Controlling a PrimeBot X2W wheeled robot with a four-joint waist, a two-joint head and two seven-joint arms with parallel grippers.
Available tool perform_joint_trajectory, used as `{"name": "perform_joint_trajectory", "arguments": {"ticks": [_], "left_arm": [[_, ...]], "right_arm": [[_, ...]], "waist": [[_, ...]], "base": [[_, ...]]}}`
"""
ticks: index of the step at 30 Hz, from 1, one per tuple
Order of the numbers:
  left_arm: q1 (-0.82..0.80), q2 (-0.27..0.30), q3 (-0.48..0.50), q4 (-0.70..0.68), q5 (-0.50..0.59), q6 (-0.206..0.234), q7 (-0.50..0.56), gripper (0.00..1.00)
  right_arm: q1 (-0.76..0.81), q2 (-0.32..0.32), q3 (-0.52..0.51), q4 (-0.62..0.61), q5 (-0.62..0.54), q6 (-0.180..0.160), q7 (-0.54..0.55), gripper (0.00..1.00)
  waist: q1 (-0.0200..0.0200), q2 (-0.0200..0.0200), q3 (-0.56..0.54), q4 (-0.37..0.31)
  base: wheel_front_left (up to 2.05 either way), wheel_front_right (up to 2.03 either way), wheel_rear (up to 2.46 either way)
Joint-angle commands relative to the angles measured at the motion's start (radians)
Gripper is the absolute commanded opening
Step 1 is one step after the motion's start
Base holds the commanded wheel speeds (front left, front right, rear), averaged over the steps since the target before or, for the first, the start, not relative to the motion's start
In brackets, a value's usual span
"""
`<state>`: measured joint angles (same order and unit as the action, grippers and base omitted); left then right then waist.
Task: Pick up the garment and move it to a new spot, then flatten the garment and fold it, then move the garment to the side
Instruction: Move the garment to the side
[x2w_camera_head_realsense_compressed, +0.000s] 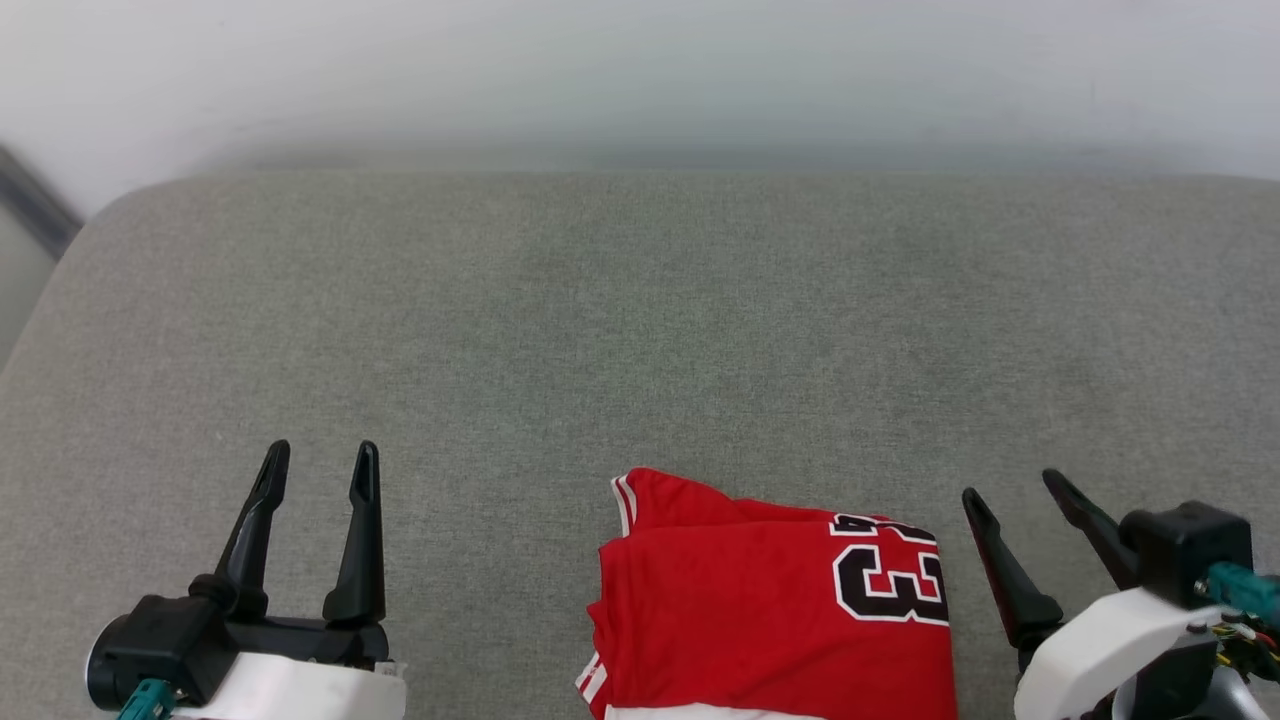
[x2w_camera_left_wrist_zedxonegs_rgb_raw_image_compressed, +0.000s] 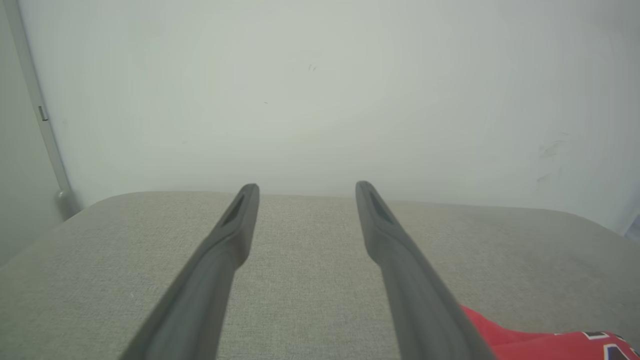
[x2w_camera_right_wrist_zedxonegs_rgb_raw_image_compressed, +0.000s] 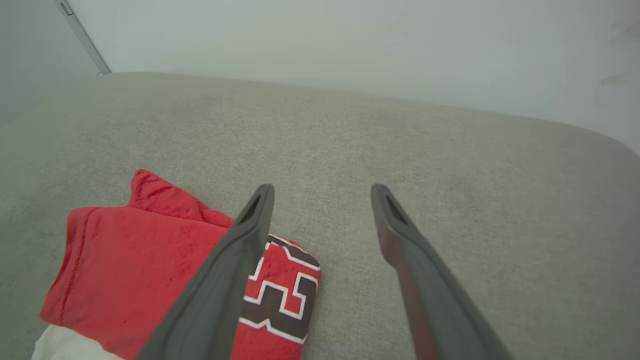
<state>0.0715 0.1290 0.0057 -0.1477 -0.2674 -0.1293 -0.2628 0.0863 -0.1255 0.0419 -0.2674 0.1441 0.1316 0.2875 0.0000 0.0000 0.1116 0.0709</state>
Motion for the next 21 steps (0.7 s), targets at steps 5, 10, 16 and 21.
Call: {"name": "perform_joint_trajectory", "arguments": {"ticks": [5, 10, 16, 21], "left_arm": [[-0.027, 0.004, -0.007, -0.001, -0.006, -0.001, -0.002, 1.0], [-0.055, 0.006, -0.026, 0.007, -0.004, -0.001, -0.003, 1.0], [-0.085, 0.007, -0.045, 0.014, 0.0, -0.001, -0.003, 1.0], [-0.101, 0.014, -0.055, 0.021, 0.013, -0.001, -0.003, 1.0]], "right_arm": [[0.014, -0.022, 0.004, -0.069, 0.072, -0.001, 0.305, 1.0], [-0.007, -0.026, 0.011, -0.099, 0.102, -0.001, 0.552, 1.0], [-0.034, 0.009, -0.014, -0.013, 0.129, -0.001, 0.624, 1.0], [-0.052, 0.029, -0.023, 0.083, 0.098, -0.001, 0.624, 1.0]], "waist": [[0.0, 0.0, 0.04, 0.015], [0.0, 0.0, 0.077, 0.041], [0.0, 0.0, 0.108, 0.077], [0.0, 0.0, 0.128, 0.102]], "base": [[0.0, 0.0, 0.0], [0.0, 0.0, 0.0], [0.0, 0.0, 0.0], [0.0, 0.0, 0.0]]}}
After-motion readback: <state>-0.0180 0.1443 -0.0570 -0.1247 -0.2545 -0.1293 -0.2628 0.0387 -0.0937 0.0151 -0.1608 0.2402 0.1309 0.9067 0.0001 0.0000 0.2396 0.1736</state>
